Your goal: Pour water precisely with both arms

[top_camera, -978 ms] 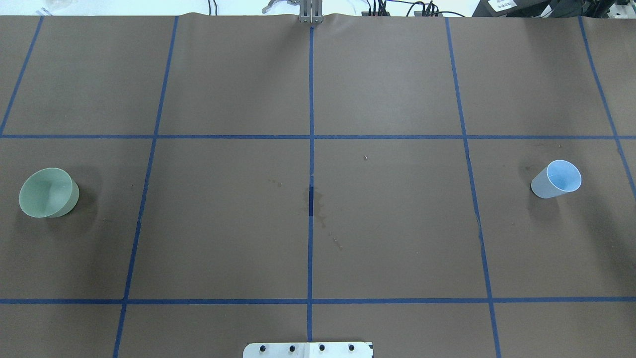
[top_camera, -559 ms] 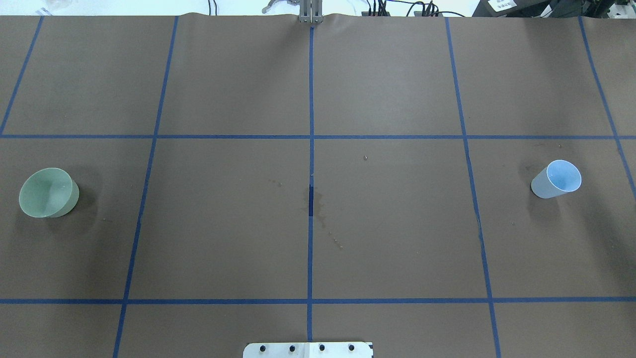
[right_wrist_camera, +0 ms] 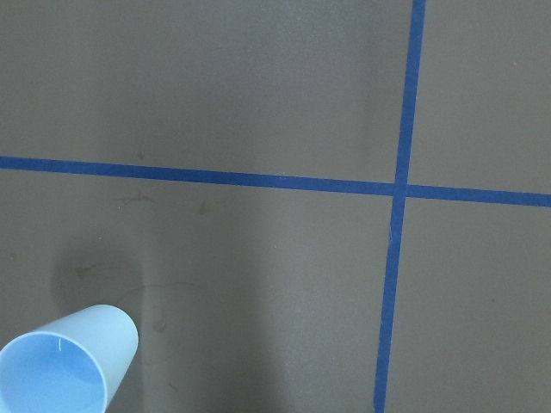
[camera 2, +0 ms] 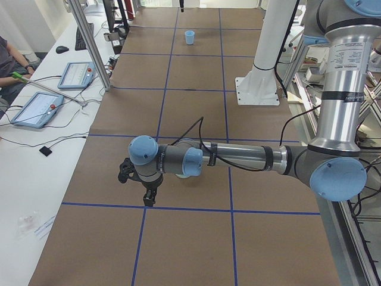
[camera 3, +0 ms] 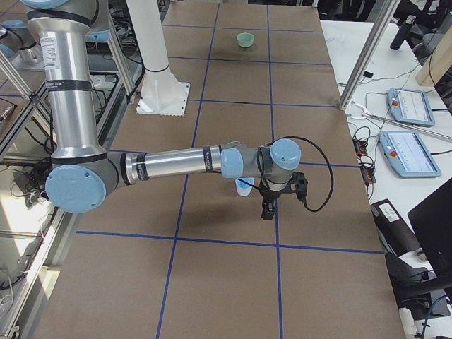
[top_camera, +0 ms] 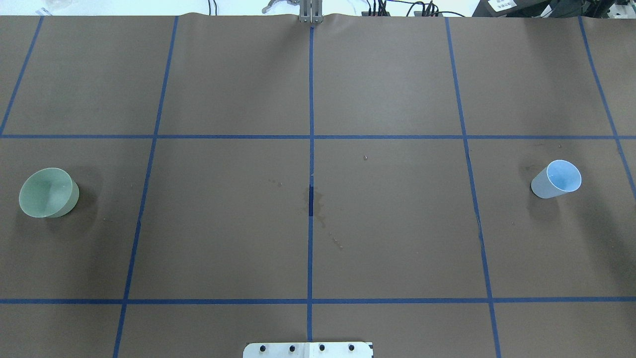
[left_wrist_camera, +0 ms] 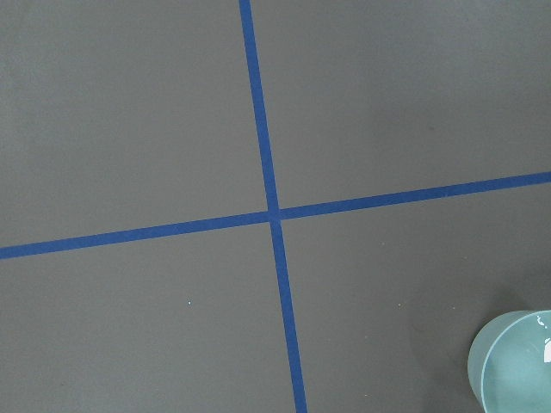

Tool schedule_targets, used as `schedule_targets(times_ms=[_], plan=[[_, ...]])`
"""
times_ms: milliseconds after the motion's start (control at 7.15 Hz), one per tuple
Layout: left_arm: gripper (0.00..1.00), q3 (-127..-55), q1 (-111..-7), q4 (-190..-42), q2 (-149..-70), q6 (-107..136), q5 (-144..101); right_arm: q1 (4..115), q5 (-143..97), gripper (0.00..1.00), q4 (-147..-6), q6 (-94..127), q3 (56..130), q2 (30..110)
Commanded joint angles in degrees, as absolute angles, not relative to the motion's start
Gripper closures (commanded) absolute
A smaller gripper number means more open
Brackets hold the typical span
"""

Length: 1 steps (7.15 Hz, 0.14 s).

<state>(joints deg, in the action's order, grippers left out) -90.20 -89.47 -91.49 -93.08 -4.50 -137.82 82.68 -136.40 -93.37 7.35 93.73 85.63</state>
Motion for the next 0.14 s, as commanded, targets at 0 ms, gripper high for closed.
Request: schedule_targets(times_ms=[0], plan=[[0.00, -90.26, -89.47, -91.49, -93.08, -4.57, -137.81, 82.71, -136.58, 0.01, -86.59, 11.69, 91.59, 86.57]])
